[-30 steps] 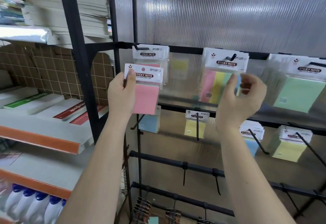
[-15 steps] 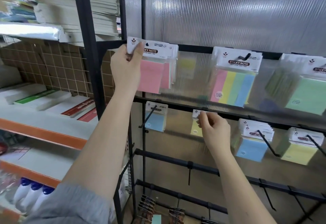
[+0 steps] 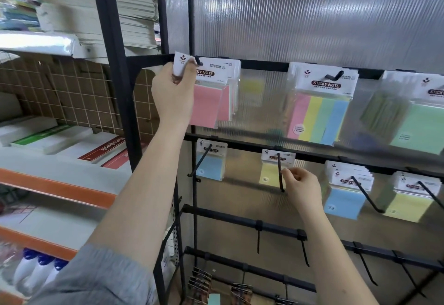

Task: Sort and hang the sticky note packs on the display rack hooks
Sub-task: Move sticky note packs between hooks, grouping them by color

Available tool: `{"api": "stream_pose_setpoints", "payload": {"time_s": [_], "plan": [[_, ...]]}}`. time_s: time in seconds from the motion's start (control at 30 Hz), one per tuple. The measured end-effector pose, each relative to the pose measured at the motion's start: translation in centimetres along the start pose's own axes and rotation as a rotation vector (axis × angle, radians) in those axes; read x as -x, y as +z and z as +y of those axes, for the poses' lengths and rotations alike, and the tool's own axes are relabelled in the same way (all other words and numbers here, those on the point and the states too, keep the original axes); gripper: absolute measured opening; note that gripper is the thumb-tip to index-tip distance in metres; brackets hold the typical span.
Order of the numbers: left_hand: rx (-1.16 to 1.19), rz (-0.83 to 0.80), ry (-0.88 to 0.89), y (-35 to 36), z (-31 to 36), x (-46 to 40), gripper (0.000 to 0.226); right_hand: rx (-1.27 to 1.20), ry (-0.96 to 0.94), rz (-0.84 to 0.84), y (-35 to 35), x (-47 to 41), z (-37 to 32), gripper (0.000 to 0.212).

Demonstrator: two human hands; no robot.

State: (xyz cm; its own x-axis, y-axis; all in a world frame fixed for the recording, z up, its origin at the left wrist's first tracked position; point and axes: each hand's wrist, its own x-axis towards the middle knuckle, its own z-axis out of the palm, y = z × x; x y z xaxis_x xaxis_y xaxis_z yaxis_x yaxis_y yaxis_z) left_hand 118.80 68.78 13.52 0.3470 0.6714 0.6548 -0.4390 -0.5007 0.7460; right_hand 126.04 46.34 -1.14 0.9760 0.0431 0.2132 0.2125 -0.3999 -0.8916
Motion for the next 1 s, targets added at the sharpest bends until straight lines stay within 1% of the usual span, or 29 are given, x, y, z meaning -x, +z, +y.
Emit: {"api": "stream_pose_setpoints", "payload": {"time_s": [0.13,0.23,0.37,0.47,0.53,0.63,0.77,0.93,1.0], "plan": [[-0.044,-0.038,-0.019,0.8,-0.8,-0.5,0.025,-0.003,0.050,0.017,0.3,-0.8,0.6,0.022],[-0.070,-0.070,-0.074,1.9,-1.4,-1.3,0.016,-0.007,0.089,0.053,0.6,-1.6,1.0,0.023],[-0.064,-0.069,-0.138,3.1,-2.4,-2.3,0.028,-0.017,0.141,0.105,1.0,-2.4,1.5,0.025],[-0.136,-0.059,-0.105,3.6,-2.7,-2.8,0.023,-0.019,0.178,0.125,1.4,-3.2,1.9,0.030],[-0.208,-0.032,-0.053,3.9,-2.7,-2.8,0.017,-0.012,0.188,0.124,1.6,-3.7,2.1,0.033],[-0.278,0.009,-0.011,4.2,-2.7,-2.6,0.024,0.009,0.196,0.099,2.0,-4.4,1.9,0.043],[-0.278,0.022,-0.008,3.9,-3.3,-2.3,0.024,0.055,0.197,0.063,2.3,-5.4,1.4,0.053],[-0.326,0.024,-0.044,3.5,-3.6,-1.8,0.042,0.047,0.261,0.059,2.6,-6.4,1.5,0.050],[-0.342,-0.005,-0.079,3.1,-3.8,-1.2,0.042,0.041,0.273,0.053,2.8,-6.6,1.7,0.048]]}}
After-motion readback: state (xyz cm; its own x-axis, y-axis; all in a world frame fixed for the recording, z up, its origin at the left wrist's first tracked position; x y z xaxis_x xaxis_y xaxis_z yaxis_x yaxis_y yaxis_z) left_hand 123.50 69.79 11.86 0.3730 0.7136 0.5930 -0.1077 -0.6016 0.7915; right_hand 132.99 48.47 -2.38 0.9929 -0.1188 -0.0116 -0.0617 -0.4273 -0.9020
